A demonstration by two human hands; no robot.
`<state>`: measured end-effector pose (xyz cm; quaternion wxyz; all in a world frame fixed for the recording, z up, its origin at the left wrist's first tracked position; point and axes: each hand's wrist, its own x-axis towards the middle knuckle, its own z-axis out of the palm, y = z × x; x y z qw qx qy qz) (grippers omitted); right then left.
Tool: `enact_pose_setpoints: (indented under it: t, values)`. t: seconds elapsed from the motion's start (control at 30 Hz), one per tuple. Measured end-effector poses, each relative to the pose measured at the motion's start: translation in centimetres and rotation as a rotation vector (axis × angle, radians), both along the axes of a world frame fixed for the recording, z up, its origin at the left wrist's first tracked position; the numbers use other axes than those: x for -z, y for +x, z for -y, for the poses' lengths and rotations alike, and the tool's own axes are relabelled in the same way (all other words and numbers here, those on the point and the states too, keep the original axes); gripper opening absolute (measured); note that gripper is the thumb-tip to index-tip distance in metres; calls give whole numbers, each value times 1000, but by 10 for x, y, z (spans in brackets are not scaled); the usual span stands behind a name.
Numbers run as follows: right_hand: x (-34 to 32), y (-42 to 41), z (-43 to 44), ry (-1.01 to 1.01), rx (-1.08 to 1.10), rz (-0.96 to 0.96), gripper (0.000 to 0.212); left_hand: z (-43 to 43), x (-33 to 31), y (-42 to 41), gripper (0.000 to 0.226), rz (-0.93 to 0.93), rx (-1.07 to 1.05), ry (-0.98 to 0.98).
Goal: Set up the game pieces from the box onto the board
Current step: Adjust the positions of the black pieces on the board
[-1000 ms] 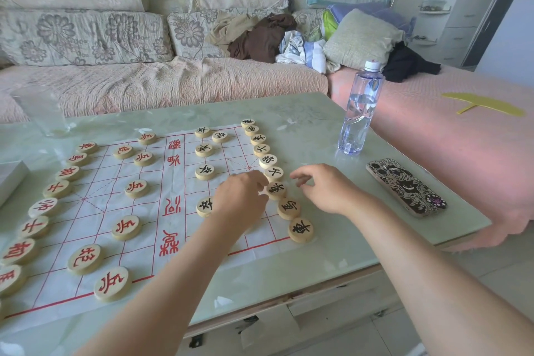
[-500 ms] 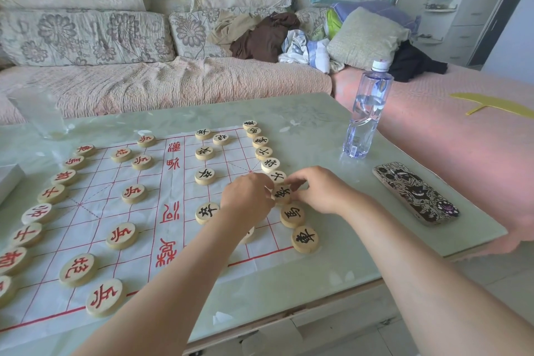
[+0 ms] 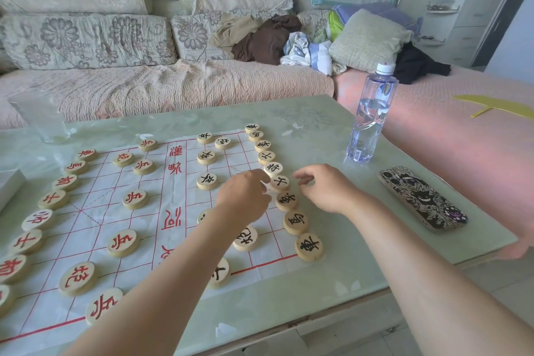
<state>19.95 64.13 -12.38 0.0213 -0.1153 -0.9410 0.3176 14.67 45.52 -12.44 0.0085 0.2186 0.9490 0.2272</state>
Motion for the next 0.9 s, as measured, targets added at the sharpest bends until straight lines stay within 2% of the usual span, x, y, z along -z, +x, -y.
enact_pose_setpoints:
  t: [0.3,0.6,0.7,0.9]
  values:
    - [6,-32,2,31,37,27,33,-18,-3,-21,25,33,-2,-40]
    - [5,-40,0,20,-12,70,30,-20,1,-31,29,125,6,75]
    - [5,-38,-1,13,-22,75,38,-18,3,-32,30,93,-51,52]
    - [-2,-32,2,-3,-78,79,33,-21,1,-35,30,161,-41,121]
